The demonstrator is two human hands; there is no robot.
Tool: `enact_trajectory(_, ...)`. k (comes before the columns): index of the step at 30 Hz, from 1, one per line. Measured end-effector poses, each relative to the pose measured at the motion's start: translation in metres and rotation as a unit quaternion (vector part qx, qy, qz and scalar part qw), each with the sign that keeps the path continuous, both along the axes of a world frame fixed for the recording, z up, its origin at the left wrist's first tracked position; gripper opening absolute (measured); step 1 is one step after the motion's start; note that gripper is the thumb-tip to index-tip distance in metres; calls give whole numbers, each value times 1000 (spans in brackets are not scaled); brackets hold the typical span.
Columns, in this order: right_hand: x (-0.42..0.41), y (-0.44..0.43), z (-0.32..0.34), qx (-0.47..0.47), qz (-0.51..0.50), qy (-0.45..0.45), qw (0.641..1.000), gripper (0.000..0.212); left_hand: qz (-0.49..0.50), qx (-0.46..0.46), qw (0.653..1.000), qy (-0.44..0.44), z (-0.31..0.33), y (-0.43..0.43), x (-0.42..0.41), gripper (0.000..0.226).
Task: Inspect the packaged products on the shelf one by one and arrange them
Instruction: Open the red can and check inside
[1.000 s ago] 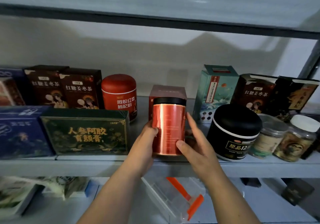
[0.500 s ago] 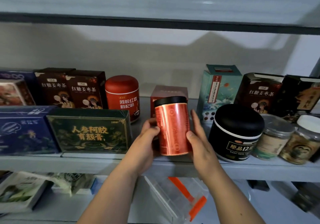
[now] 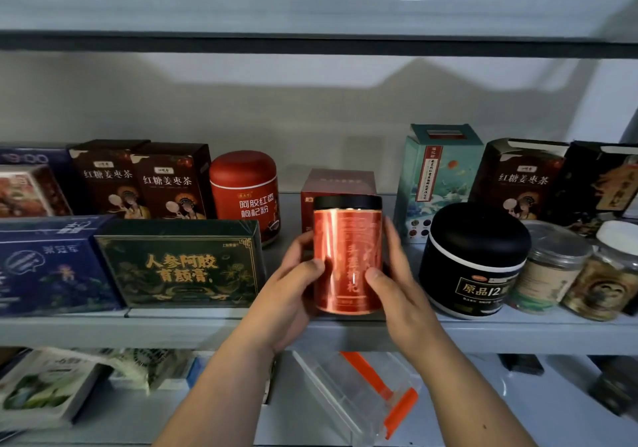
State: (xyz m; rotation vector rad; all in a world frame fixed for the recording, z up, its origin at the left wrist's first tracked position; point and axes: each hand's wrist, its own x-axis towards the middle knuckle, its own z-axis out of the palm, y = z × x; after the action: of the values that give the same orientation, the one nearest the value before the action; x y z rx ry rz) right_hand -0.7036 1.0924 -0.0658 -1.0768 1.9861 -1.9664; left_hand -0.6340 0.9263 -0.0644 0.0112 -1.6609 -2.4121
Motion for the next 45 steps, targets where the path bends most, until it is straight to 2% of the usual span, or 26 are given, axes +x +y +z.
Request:
enact_trajectory(5,-4,-4,-3,2,-10,-13,1000,59,-4,19,1000,2,-1,-1,-1,72)
enact_trajectory(7,-3,-3,0,16,-6,-6,1000,66,2,-4,1000,17,-3,1,0,87)
enact_trajectory(9,-1,-2,3,15,-12,10,1000,74,15,-61,998,27,-5,3,0,111)
enact_trajectory(11,1,-2,4,5,-12,11,1000,68,22,-100,994,33,-6,6,0,119)
enact_trajectory(13,-1,-1,0,-15,-9,-5,1000,70,26,-106,993,40,-6,6,1,104)
enact_trajectory(16,-4,-2,-5,-48,-17,-13,999,77,18,-91,995,47,-5,5,2,65)
enact_trajectory(17,-4,-3,-6,-58,-23,-14,998,74,12,-92,995,45,-5,5,1,61)
enact_trajectory(20,-4,-4,-7,-70,-36,-34,996,67,3,-86,995,40,-6,4,2,68)
enact_trajectory(23,-5,-4,-7,-41,-22,-33,998,61,11,-49,998,46,-6,4,3,78)
enact_trajectory(26,-4,-3,-8,-11,14,-11,1000,72,31,-49,996,61,-5,6,3,89)
enact_trajectory(29,-9,-4,-11,-29,20,-30,999,74,34,-55,996,63,-2,7,5,80)
enact_trajectory(33,-16,-6,-12,-111,13,-129,985,61,18,-39,997,65,-3,5,6,52)
enact_trajectory(36,-19,-8,-13,-152,6,-163,975,55,20,-43,996,76,-5,4,6,54)
enact_trajectory(38,-20,-8,-13,-154,1,-164,974,62,24,-41,996,78,-5,5,6,58)
enact_trajectory(41,-18,-9,-11,-133,5,-164,977,99,21,-19,996,86,-5,6,5,54)
enact_trajectory(45,-18,-10,-11,-119,0,-165,979,101,21,-1,997,78,-3,7,5,42)
